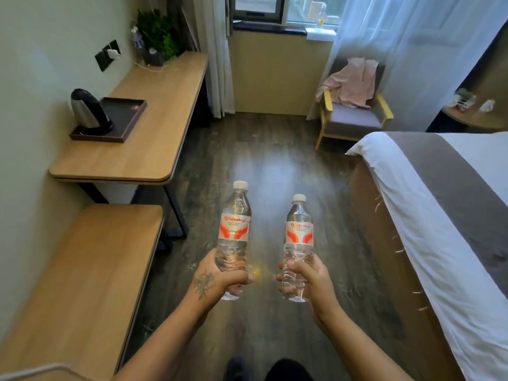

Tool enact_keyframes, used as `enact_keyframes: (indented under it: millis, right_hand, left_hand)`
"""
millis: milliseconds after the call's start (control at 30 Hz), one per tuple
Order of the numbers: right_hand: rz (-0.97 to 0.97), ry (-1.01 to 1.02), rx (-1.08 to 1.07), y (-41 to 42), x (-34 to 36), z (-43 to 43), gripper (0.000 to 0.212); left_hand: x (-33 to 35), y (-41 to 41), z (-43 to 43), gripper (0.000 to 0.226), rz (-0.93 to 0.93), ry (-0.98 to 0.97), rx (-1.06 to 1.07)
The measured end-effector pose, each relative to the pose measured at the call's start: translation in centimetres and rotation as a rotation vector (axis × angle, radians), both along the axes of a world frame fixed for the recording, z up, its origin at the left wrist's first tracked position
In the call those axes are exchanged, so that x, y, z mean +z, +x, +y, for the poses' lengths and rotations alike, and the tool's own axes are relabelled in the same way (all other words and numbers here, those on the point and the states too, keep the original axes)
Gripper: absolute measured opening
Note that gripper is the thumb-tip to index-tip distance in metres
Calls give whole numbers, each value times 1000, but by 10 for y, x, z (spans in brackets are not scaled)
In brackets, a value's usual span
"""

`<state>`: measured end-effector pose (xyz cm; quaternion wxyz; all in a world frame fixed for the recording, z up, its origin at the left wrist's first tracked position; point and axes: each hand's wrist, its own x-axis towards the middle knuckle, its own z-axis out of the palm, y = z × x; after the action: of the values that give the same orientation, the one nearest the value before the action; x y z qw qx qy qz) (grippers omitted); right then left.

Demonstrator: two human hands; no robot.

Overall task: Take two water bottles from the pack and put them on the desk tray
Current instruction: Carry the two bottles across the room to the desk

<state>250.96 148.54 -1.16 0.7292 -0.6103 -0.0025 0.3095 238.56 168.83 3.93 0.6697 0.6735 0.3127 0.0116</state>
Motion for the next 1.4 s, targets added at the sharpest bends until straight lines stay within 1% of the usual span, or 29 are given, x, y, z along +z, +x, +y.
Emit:
enact_keyframes:
  millis: [33,167,233,367,467,567,633,767,900,1033,1167,1233,1300,1400]
  right_hand:
    - [10,13,3,16,1,12,70]
    - [23,25,-3,77,0,56,69]
    - [31,33,6,112,-5,78,68]
    - [29,24,32,186,-14,125,65]
    - [29,37,52,250,-18,160,62]
    - [50,30,93,305,-19,191,63]
    - [76,71,86,344,-17,213,64]
    - [95,69,137,408,-10,264,65]
    - [102,97,114,459,-9,314,65]
    - [50,32,141,519,-14,364,66]
    - [18,17,75,571,-14,419,63]
    - [31,8,52,595,-16,446,60]
    - [39,10,16,618,-13,472,62]
    - [13,-20,5,648,-5,507,75]
  left_hand:
    - [1,17,13,47,-4,-12,2]
    - [5,76,55,74,-21,-4,32]
    - [-1,109,79,77,-15,0,30]
    - [-13,178,122,72,12,19,33]
    - [-20,236,154,74,20,22,75]
    - [-19,289,184,74,58,11,93]
    - [-14,324,204,70,51,13,104]
    - [-8,379,246,67,45,14,103]
    - [-7,428,288,72,34,-1,126]
    - [-13,495,343,70,8,-18,99]
    - [-13,563,401,76,-31,-7,82]
    - [-14,594,433,73,-18,-10,39]
    - [-17,621,465,72,-10,-5,18]
    - [-19,654,504,74,8,-13,1]
